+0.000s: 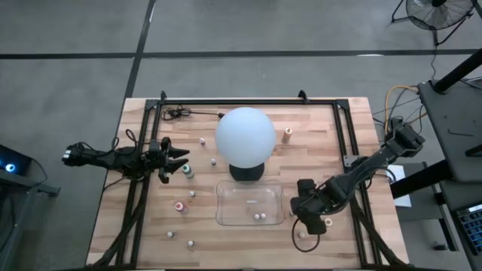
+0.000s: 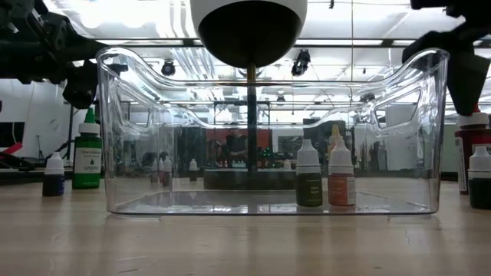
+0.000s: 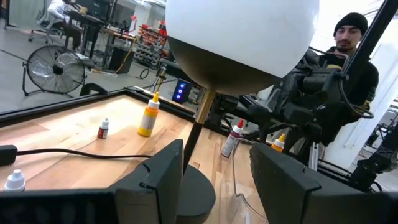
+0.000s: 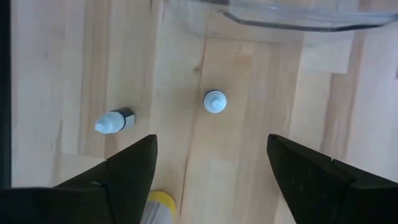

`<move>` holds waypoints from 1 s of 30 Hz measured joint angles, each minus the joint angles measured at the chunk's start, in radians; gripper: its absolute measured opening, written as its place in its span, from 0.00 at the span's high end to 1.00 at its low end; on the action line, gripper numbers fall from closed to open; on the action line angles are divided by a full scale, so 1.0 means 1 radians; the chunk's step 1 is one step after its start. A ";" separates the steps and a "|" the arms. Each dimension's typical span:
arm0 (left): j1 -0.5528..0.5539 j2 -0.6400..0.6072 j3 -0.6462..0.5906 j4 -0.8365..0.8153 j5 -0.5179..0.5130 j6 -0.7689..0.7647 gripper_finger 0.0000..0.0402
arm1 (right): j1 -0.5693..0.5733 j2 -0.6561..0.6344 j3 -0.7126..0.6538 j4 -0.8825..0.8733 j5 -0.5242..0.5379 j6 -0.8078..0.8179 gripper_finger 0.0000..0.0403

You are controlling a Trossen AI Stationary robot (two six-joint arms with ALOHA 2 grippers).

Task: Pick & Place food coloring
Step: Put the top small green food coloring bottle into the transparent bin

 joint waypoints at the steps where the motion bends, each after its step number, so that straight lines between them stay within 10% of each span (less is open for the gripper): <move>1: 0.000 0.000 0.000 0.000 0.000 0.000 0.60 | 0.000 0.005 -0.005 0.009 0.000 0.001 0.27; 30: 0.000 0.004 0.000 0.001 0.000 0.000 0.60 | -0.036 0.144 -0.071 0.220 0.001 -0.030 0.30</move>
